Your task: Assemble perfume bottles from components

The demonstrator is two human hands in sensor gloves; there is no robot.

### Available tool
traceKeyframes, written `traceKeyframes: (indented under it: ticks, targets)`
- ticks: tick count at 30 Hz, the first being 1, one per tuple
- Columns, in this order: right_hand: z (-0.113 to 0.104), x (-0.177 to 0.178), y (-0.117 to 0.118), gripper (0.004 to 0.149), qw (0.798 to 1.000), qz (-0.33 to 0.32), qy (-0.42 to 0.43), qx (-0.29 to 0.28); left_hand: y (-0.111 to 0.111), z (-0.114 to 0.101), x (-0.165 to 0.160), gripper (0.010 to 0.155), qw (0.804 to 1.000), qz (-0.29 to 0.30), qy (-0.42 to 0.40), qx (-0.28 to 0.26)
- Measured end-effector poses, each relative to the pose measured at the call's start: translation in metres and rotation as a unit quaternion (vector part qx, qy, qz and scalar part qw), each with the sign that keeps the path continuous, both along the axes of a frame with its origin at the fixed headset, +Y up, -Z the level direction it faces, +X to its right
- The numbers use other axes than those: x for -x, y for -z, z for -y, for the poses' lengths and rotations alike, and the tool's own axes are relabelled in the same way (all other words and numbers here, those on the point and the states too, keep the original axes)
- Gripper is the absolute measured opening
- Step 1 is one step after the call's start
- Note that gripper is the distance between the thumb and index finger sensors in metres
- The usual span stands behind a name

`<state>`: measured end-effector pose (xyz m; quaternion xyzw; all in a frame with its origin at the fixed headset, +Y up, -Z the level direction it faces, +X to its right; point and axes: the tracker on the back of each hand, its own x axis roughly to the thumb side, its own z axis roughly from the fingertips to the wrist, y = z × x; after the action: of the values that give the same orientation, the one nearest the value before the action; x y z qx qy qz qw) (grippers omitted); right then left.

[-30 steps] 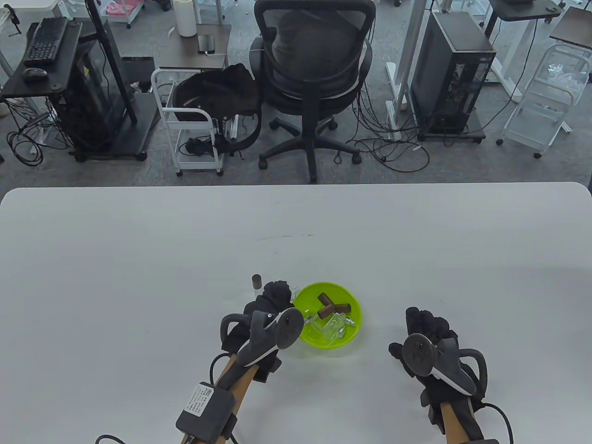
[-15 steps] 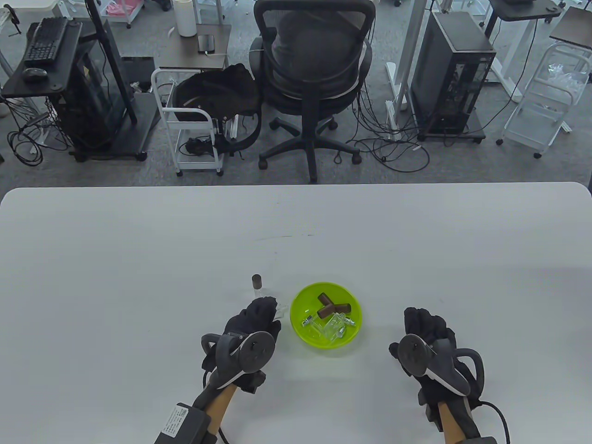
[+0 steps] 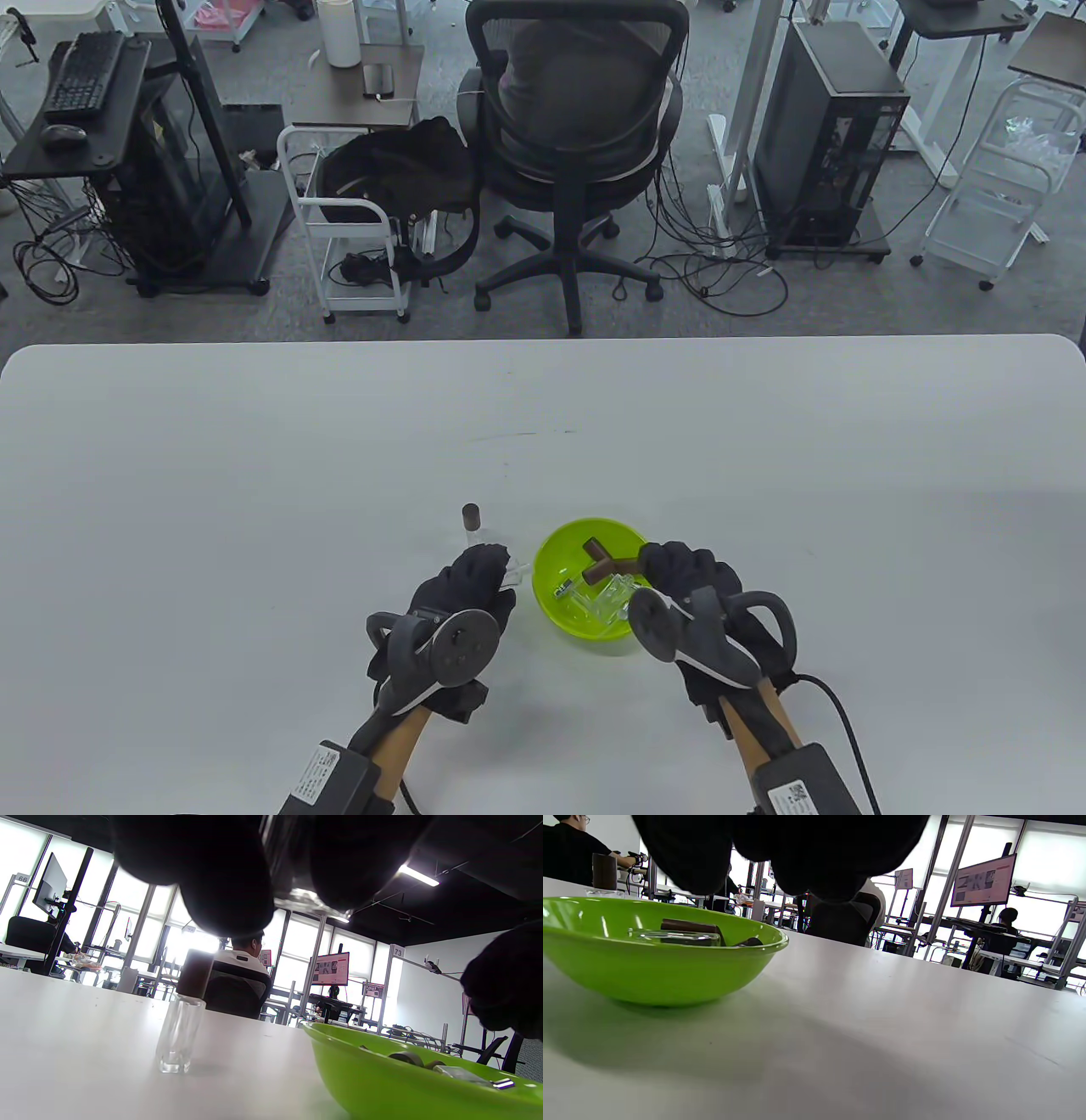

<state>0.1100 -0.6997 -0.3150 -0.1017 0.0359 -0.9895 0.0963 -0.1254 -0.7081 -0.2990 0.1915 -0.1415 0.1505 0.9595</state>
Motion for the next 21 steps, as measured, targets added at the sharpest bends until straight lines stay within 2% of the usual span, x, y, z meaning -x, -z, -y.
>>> traceKeyframes:
  ticks: [4,7,15,21]
  targets:
    - [0.011,0.017,0.013,0.058,0.998,0.007,-0.043,0.039,0.001,0.0,0.003,0.055,1.0,-0.001,-0.006,0.002]
    - [0.019,0.02,0.018,0.056,0.997,0.018,-0.066,0.049,0.002,0.0,0.004,0.055,1.0,-0.003,-0.009,0.004]
    - [0.027,0.025,0.025,0.055,0.995,0.021,-0.082,0.046,0.004,0.003,0.006,0.055,1.0,-0.008,-0.012,0.011]
    - [0.035,0.03,0.026,0.052,0.993,0.024,-0.116,0.021,0.004,0.001,0.006,0.055,1.0,-0.011,-0.012,0.012]
